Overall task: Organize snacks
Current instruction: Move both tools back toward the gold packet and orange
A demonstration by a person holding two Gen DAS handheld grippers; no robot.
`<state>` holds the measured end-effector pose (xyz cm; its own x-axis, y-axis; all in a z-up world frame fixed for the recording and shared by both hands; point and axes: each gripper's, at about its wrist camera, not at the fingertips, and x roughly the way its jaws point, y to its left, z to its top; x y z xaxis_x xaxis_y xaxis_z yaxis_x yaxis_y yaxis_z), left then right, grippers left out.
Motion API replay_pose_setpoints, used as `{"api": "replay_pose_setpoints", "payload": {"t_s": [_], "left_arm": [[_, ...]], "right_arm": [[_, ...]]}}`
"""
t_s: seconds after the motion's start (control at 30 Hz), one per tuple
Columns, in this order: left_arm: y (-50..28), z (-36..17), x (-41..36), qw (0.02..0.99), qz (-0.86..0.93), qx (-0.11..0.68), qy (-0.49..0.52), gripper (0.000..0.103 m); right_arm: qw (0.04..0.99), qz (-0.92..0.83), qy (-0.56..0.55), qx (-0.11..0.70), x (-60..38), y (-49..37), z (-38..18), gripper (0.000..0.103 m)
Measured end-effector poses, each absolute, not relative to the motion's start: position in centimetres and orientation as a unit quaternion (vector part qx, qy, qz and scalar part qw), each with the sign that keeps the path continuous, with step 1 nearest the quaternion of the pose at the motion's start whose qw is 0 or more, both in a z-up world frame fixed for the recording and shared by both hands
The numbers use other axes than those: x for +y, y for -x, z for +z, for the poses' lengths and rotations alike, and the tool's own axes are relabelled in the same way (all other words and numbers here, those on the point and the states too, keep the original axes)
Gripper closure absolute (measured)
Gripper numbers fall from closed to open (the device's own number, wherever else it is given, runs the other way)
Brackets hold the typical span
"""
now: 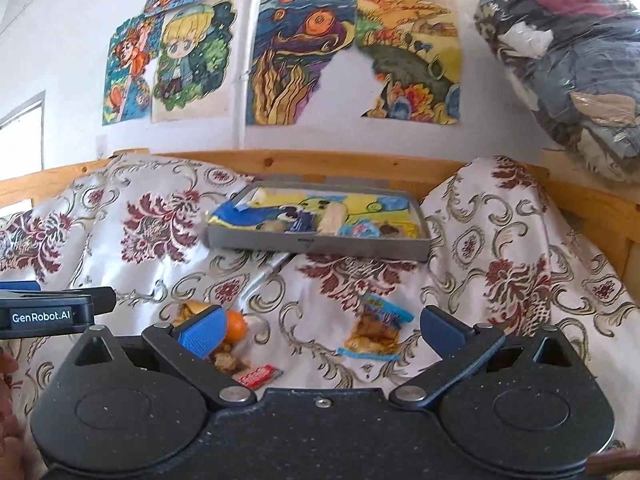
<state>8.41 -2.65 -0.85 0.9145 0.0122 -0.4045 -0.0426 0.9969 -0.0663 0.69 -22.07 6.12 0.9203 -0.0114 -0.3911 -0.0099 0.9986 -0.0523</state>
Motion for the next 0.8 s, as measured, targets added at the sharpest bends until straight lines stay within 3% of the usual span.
{"api": "replay_pose_setpoints", "payload": {"t_s": [0.8], "left_arm": [[-11.3, -3.4, -1.5, 0.961, 0.028, 0.273, 0.021, 0.001]], "right_arm": [[0.952, 0.047, 0.049, 0.297, -20.2, -4.3, 3.4, 0.001]]}}
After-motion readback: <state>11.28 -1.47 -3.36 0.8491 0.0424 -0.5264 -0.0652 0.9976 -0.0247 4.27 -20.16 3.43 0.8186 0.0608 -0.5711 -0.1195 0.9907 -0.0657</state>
